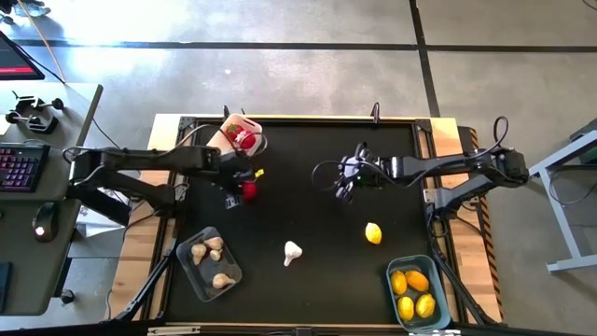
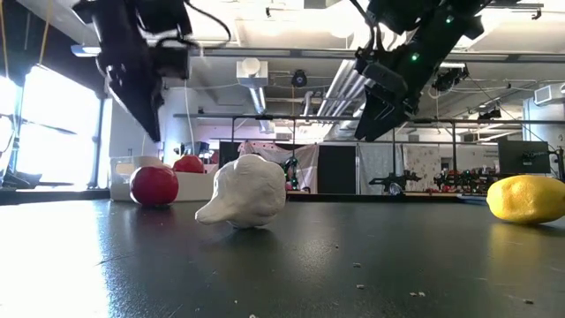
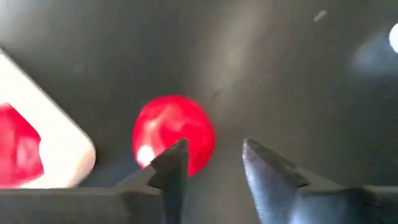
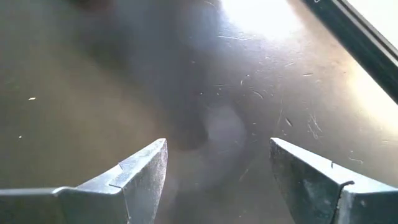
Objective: Sort produce into baskets
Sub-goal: Put the red tomato into the white bin
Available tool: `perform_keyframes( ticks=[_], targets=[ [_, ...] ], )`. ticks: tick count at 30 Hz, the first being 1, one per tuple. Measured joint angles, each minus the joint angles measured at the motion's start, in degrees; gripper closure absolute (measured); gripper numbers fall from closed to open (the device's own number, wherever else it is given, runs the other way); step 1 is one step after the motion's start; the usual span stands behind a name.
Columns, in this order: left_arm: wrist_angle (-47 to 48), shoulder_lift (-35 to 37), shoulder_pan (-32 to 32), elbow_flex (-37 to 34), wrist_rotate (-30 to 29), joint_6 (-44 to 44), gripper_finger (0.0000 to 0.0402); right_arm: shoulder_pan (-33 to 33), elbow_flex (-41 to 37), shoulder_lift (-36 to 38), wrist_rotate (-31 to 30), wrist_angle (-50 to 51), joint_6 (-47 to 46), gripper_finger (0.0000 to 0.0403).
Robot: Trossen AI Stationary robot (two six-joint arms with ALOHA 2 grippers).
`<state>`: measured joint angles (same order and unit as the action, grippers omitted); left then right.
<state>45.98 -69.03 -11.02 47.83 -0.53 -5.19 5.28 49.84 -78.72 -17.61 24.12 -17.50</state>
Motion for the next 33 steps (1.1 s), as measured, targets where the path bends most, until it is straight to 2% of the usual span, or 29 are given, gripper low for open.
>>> perform_keyframes(
  ticks=[7,12,24,33],
  targets=[
    [0.28,-6.78,-1.12,0.00,-4.40,-0.13,0.0170,-0.01,0.00,0.00,0.05,0.04,0.02,0.0130],
    [0.28,-9.64,-1.36,0.00,-5.32,1.28,0.0142,-0.02,0.00,0.00,0.03,0.11,0.02,0.0130],
    [-4.45,-14.24,-2.12,0.24,-4.33,3.33,0.0142,-0.02,0.00,0.00,0.03,0.20,0.02,0.0130],
    [-5.22,-14.30,-2.11,0.17,-2.15,4.46,0.0204,-0.02,0.00,-0.02,0.01,0.20,0.04,0.0130]
  ],
)
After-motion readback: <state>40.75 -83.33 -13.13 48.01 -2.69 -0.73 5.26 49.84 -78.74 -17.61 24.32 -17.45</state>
